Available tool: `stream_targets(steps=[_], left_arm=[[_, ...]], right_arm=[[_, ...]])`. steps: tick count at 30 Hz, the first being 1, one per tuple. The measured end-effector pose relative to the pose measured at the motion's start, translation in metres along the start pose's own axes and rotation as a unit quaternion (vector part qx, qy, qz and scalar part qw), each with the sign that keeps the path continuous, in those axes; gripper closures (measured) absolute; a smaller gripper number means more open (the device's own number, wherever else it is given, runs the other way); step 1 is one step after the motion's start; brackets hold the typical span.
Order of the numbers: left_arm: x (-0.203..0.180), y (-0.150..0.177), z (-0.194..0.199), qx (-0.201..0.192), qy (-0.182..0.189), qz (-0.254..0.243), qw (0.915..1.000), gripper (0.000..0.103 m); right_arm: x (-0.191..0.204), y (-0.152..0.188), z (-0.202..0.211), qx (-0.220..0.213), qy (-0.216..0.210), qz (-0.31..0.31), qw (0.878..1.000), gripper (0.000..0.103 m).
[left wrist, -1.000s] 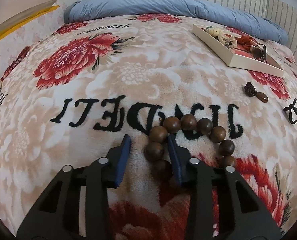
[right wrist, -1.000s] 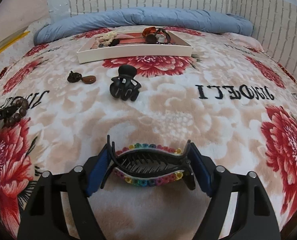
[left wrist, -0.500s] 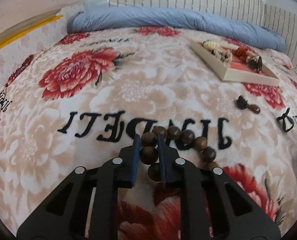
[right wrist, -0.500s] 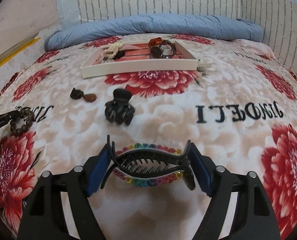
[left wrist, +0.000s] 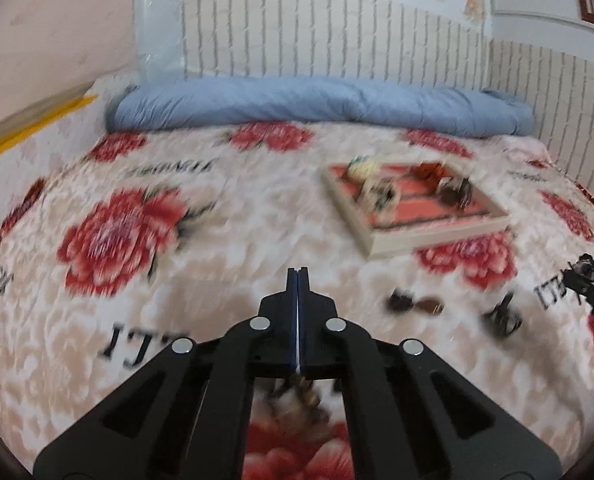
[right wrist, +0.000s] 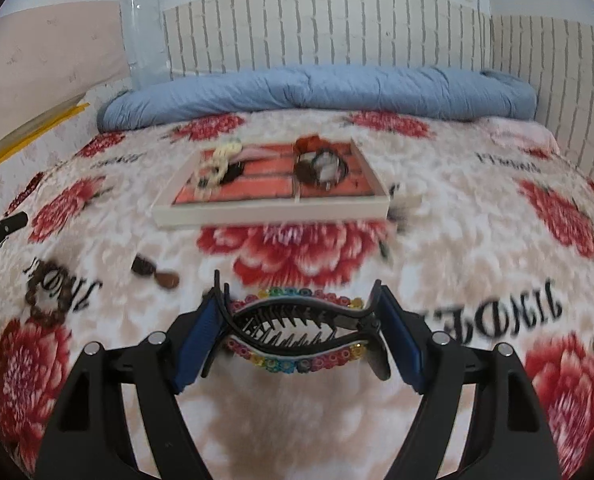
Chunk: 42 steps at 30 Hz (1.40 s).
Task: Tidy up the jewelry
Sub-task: 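Carry both items into the white tray and open both tools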
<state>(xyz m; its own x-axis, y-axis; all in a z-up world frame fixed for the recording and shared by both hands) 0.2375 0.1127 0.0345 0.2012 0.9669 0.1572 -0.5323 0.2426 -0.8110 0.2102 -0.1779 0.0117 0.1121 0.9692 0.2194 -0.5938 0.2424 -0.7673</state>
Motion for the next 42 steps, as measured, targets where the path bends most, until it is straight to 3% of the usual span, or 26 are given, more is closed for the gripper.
stream_targets(steps=[5,10,11,14,15,18,22,24,28,29,35,42], left_arm=[[-0.005,-0.022,-0.01,-0.001,0.012,0.013,0.9998,0.103],[0.015,-0.005,-0.02,0.047,0.01,0.039,0.9981,0.103],[0.022,0.004,-0.024,0.062,0.008,0.052,0.9967,0.095],[0.038,0.027,-0.03,0.084,-0.003,0.068,0.9942,0.057],[0.044,0.038,-0.031,0.092,-0.009,0.074,0.993,0.05],[0.056,0.063,-0.037,0.118,-0.012,0.087,0.9891,0.042],[0.057,0.093,-0.053,0.168,-0.01,0.081,0.9824,0.043],[0.054,0.104,-0.059,0.187,-0.015,0.071,0.9797,0.055],[0.051,0.109,-0.064,0.201,-0.027,0.052,0.9779,0.06],[0.051,0.109,-0.066,0.202,-0.034,0.048,0.9777,0.068],[0.049,0.103,-0.062,0.191,-0.054,0.03,0.9797,0.085],[0.044,0.07,-0.036,0.122,-0.04,0.047,0.9905,0.085]], right_arm=[[0.001,-0.022,-0.011,-0.003,-0.01,-0.005,1.0,0.027],[0.006,-0.017,-0.02,0.006,-0.016,-0.001,1.0,0.027],[0.007,-0.014,-0.022,0.011,-0.017,-0.004,1.0,0.027],[0.008,-0.002,-0.024,0.021,-0.015,-0.006,1.0,0.027],[0.008,0.0,-0.024,0.022,-0.013,-0.004,1.0,0.027],[0.007,0.008,-0.022,0.026,-0.007,-0.004,1.0,0.027],[0.004,0.016,-0.023,0.033,-0.003,-0.01,0.999,0.027],[0.005,0.02,-0.024,0.036,0.0,-0.008,0.999,0.027],[0.007,0.025,-0.027,0.041,0.002,-0.008,0.999,0.027],[0.007,0.025,-0.027,0.04,0.002,-0.007,0.999,0.027],[0.009,0.024,-0.028,0.034,0.005,-0.004,0.999,0.027],[0.005,0.01,-0.029,0.023,0.001,-0.011,1.0,0.027]])
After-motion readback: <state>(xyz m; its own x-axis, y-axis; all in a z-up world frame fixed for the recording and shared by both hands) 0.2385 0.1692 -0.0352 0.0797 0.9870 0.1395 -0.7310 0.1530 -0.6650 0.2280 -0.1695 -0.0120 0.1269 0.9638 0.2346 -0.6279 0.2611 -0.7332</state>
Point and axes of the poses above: each gripper's, at about its wrist camera, not at the fingertips, and z roughly against the way its jaws point, x to its left, y to its underside, the point moved 1 cm from there along -z, roughly the way its jaws point, and after that the axes turned 11 degrees about -z, right-handed, at the moved point
